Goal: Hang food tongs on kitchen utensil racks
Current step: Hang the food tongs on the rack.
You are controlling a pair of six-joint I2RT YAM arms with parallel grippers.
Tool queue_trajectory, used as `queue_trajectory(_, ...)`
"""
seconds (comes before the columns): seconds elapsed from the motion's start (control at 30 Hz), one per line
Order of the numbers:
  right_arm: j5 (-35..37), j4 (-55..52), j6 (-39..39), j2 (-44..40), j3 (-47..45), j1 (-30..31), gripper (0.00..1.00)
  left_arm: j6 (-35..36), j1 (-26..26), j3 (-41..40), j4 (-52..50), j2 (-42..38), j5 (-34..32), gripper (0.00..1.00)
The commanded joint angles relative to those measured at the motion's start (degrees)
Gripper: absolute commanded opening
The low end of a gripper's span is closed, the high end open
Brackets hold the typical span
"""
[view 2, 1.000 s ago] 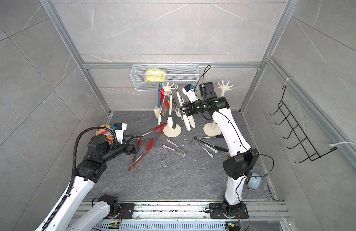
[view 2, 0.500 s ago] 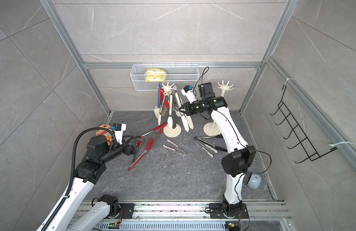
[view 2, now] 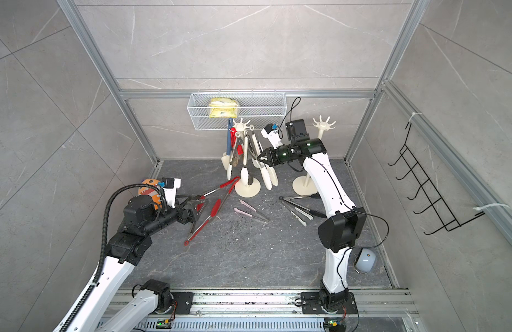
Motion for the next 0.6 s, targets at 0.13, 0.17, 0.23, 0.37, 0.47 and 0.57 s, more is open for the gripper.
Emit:
queue_trajectory(0.13, -3.80, -0.38, -0.16, 1.73, 1.87, -0.07, 0.00, -0.30, -0.23, 0.37, 0.36, -0.85, 0.04, 1.00)
queue_trajectory(0.17, -3.80, -0.38, -0.14, 1.68, 1.77, -0.07, 0.00, -0.31, -0.20, 0.40, 0.39, -0.85, -0.01, 1.00)
queue_trajectory(0.23, -3.78, -0.56, -0.39, 1.64, 1.43, -0.10, 0.01, -0.27, -0.23, 0.44, 0.41, -0.76, 0.05, 1.00)
queue_trajectory(0.37, -3.36, -0.34, -0.50, 1.33, 0.40, -0.13, 0.04, -0.38, -0.25, 0.43, 0.35, -0.76, 0.00, 1.00)
queue_trajectory(0.47, -2.71, -0.32, -0.54, 1.29, 0.29, -0.15, 0.09, -0.39, -0.21, 0.43, 0.35, -0.76, 0.00, 1.00)
queue_trajectory(0.57, -1.53, -0.48, -0.62, 1.31, 0.46, -0.25, 0.22, -0.41, -0.23, 0.41, 0.35, -0.76, -0.25, 1.00)
